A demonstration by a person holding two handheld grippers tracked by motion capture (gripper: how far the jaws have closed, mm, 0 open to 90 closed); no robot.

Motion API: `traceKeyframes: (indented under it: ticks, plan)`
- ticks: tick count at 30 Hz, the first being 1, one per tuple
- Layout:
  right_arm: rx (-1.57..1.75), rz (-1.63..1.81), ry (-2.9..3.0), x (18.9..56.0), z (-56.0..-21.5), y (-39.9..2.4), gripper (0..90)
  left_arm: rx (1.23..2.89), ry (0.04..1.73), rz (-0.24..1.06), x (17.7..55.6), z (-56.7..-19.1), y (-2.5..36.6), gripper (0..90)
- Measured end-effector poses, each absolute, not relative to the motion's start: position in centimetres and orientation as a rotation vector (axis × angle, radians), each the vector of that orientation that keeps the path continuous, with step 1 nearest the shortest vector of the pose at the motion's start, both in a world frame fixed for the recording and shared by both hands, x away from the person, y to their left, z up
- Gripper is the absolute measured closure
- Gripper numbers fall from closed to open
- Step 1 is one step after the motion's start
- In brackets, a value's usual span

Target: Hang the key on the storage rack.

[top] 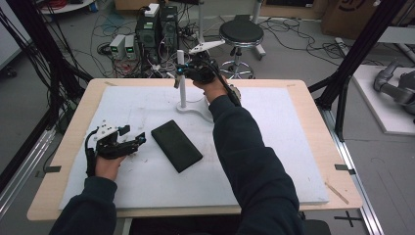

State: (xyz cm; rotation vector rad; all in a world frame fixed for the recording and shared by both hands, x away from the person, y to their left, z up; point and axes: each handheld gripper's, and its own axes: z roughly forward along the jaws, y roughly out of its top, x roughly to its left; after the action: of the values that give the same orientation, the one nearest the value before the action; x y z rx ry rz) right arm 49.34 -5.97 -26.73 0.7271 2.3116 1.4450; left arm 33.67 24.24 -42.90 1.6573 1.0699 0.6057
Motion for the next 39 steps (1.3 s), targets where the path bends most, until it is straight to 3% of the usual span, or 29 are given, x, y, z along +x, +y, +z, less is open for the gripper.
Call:
traceKeyframes:
  ticks: [12,14,18,21,22,23,24,29,35,39]
  plan:
    - [0.893,1.393,2.302,51.2,-28.7,-6.1,88.8,1.660,1.069,0.605,33.7,-42.9,24.3,28.0]
    - [0.899,1.392,2.288,50.9,-28.9,-6.6,83.3,1.661,1.068,0.603,33.7,-42.9,24.3,28.0]
    - [0.886,1.362,2.304,50.2,-29.0,-8.1,82.1,1.655,1.069,0.603,33.6,-42.9,24.2,28.0]
    - [0.875,1.333,2.291,48.9,-29.2,-10.4,73.5,1.659,1.066,0.599,33.6,-42.9,24.3,28.0]
    - [0.883,1.319,2.281,48.5,-29.3,-11.3,66.8,1.658,1.063,0.600,33.6,-42.9,24.3,28.0]
    - [0.929,1.303,2.245,47.5,-29.6,-13.4,54.7,1.656,1.063,0.598,33.6,-42.9,24.3,28.0]
    - [0.929,1.303,2.245,47.5,-29.6,-13.4,54.7,1.658,1.063,0.595,33.6,-42.9,24.3,28.0]
    - [0.983,1.244,2.185,44.6,-31.7,-18.5,36.6,1.667,1.048,0.576,33.7,-43.1,24.1,27.4]
    - [1.034,1.167,2.152,41.3,-34.9,-23.5,24.6,1.655,1.054,0.573,33.9,-43.2,24.2,27.0]
    - [1.045,1.130,2.143,39.4,-37.3,-25.9,21.7,1.664,1.047,0.576,33.7,-43.1,24.1,27.0]
